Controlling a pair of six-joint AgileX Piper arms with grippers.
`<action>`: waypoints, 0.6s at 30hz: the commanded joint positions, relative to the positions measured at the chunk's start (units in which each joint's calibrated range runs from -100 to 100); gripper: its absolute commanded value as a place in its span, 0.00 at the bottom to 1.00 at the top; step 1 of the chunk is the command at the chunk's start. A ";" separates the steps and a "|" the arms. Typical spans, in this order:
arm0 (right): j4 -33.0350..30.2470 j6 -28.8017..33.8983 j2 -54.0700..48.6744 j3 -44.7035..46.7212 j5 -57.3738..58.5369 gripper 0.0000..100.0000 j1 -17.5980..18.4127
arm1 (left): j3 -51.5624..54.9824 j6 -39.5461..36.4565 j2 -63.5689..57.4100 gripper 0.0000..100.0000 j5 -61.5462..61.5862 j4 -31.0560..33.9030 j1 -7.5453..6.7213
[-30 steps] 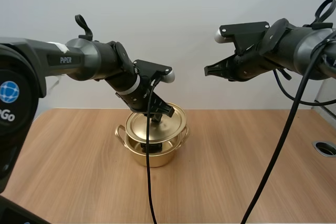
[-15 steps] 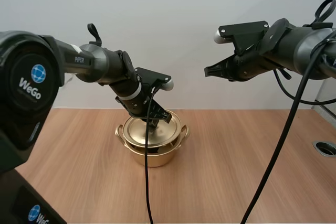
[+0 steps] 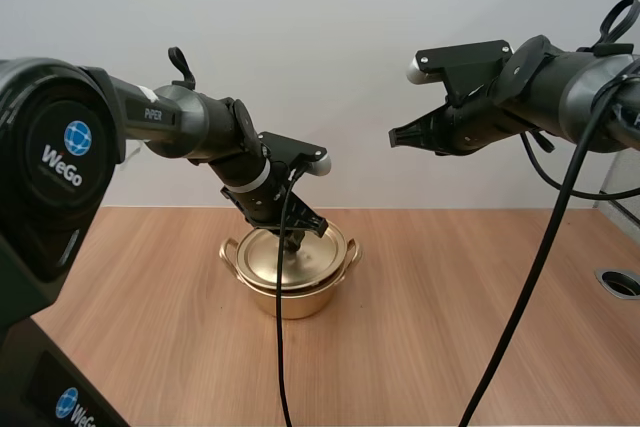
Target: Open the pot, put the car inside, and close it
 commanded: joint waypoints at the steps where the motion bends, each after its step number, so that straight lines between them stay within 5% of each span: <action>1: 0.05 0.01 -0.05 0.04 0.04 0.00 -0.01 | 0.07 -0.20 0.03 0.73 0.03 0.01 -0.03; 8: 1.24 0.14 -0.27 0.04 -0.15 0.00 -0.01 | -2.80 -1.06 -3.22 0.69 0.22 0.96 0.06; 10: 1.67 0.41 -0.59 0.04 -0.30 0.00 -0.01 | -5.16 -2.09 -5.61 0.53 0.95 0.97 0.44; 13: 1.67 1.48 -1.41 0.04 -0.14 0.00 -0.01 | -8.44 -2.39 -10.68 0.03 1.35 1.50 0.55; 18: 2.86 6.56 -3.48 0.04 4.96 0.00 -0.01 | -11.61 -3.56 -21.31 0.00 1.68 1.48 0.55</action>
